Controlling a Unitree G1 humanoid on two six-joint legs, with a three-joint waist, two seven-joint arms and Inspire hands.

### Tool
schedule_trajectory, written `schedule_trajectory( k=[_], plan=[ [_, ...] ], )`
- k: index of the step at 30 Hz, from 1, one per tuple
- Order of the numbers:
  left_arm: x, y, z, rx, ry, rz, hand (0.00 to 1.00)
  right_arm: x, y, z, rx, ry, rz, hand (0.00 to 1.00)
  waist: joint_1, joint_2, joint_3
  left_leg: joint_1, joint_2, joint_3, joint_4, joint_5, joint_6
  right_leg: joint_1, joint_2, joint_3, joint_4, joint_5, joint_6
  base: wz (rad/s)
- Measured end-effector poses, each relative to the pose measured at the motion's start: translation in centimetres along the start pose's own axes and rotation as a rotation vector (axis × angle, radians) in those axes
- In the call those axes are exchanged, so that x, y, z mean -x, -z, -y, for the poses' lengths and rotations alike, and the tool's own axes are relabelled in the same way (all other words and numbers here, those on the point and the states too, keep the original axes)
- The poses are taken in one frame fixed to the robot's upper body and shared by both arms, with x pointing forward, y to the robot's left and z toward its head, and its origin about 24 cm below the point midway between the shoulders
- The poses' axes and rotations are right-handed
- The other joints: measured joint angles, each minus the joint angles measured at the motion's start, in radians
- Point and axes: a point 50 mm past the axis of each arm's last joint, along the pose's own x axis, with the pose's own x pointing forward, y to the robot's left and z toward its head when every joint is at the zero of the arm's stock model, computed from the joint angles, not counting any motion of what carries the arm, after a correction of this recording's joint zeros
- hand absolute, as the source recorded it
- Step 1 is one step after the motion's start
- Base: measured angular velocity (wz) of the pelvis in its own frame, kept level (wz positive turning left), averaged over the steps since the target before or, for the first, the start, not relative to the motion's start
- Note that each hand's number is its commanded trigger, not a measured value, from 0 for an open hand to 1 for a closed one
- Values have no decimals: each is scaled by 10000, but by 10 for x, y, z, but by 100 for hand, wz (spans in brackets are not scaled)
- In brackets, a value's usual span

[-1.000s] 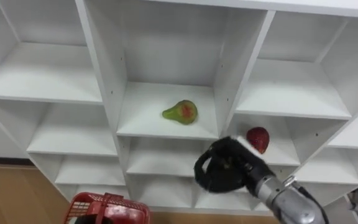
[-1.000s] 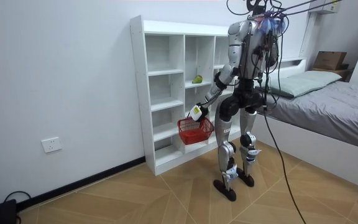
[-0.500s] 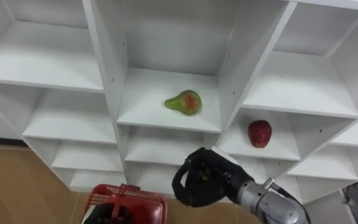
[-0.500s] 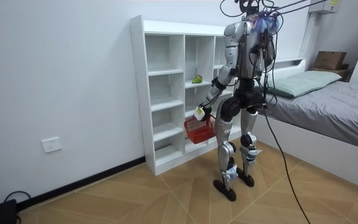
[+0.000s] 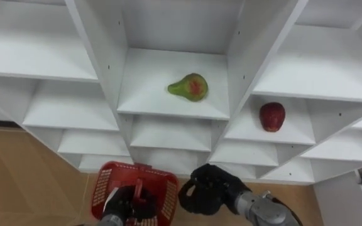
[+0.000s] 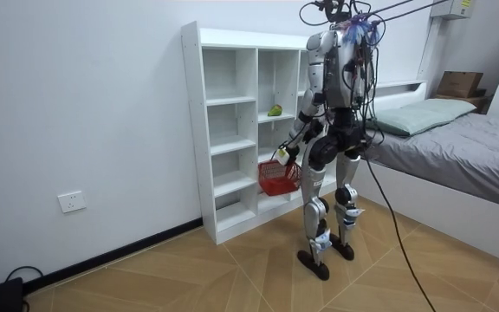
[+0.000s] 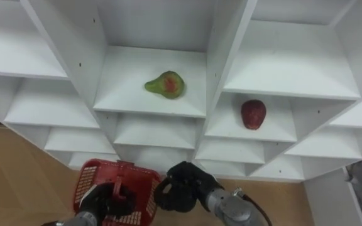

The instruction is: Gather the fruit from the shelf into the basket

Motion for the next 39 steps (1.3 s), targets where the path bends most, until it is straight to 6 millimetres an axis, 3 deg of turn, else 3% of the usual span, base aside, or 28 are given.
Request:
schedule_trajectory(
  k=[6, 9, 21, 27, 39],
  plan=[
    [-1, 6, 2, -201, 308, -287, 100, 0, 25, 6, -1169, 479, -928, 100, -20, 405, -33, -180, -47, -54, -17, 51, 27, -154, -52, -117, 57, 7, 12, 3],
    [-1, 6, 6, -356, 599, -263, 100, -3, 28, 8, -1525, 594, -1167, 100, -17, 509, -34, -398, -91, -74, -25, 147, 33, -439, -109, -159, 182, 7, 12, 3],
    [-2, 2, 16, -742, 1485, -189, 100, -4, 45, 10, -1976, 1045, -2064, 100, -78, 604, 10, -593, -123, -170, -5, 227, 75, -649, -202, -258, 360, 4, 16, 3],
    [-2, 2, 19, -897, 1716, -194, 100, -4, 48, 11, -2080, 1103, -2264, 100, -138, 606, 59, -706, -125, -200, -3, 251, 61, -747, -193, -276, 362, 4, 15, 1],
    [-1, -8, 37, -728, 2797, 401, 100, -4, 49, 12, -3385, 1312, -2084, 100, -264, 673, 80, -713, -128, -220, -9, 260, 57, -742, -193, -305, 324, 4, 15, 1]
  ],
)
